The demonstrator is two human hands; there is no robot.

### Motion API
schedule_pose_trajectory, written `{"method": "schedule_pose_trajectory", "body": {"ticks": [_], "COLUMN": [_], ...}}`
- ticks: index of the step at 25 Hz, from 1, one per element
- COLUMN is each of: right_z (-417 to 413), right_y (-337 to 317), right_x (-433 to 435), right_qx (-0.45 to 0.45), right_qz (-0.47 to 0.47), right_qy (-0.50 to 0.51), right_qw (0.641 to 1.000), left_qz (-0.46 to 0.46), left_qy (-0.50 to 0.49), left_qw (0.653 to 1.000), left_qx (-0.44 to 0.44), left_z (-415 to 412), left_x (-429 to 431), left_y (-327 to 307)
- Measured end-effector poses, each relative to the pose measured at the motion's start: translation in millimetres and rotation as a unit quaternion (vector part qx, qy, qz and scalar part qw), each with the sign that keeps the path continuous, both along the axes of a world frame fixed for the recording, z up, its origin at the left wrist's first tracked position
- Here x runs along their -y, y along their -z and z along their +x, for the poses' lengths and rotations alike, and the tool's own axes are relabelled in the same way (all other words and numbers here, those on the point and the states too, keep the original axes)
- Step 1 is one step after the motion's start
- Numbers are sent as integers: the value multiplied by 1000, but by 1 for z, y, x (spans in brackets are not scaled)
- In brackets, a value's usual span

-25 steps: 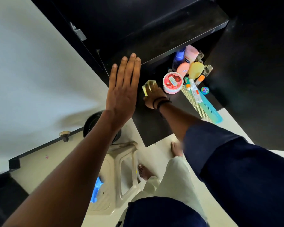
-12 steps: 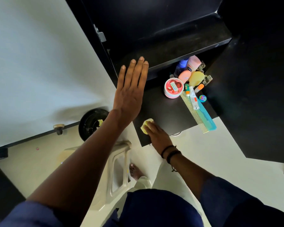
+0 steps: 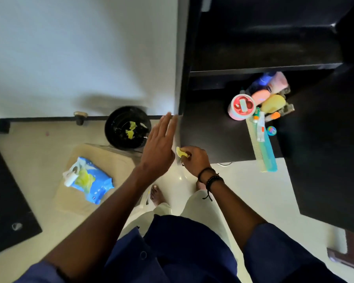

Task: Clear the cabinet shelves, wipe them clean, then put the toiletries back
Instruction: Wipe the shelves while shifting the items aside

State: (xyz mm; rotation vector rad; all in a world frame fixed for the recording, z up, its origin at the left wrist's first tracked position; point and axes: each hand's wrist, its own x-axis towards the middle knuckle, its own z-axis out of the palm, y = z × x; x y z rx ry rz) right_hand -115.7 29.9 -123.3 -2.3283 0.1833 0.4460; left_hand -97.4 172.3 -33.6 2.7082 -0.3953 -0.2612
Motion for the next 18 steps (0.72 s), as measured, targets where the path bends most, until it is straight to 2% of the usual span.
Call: {"method": "schedule_pose_trajectory", "body": {"ticks": [4,10,13,18], "right_z": [41,114,123,71], "right_y": [8,22,25,17], "right_x": [-58,-146,-154,-119], "right_qx": [-115,-208,-230,-264], "right_qz": [101,260,275,264], "right_qy": [64,117,137,173], "right_qw": [986,936,924,912], "left_qz": [-38,-56,-60,-72], "left_qy": [-110,-191,-219,-220], "left_qw": [986,962,952,948], "left_qx": [-116,-186,-203,-220], "left_z": [-28,-48,-54,-61], "left_x": [-53,-112,-124,-116], "left_y": [35,56,56,59]}}
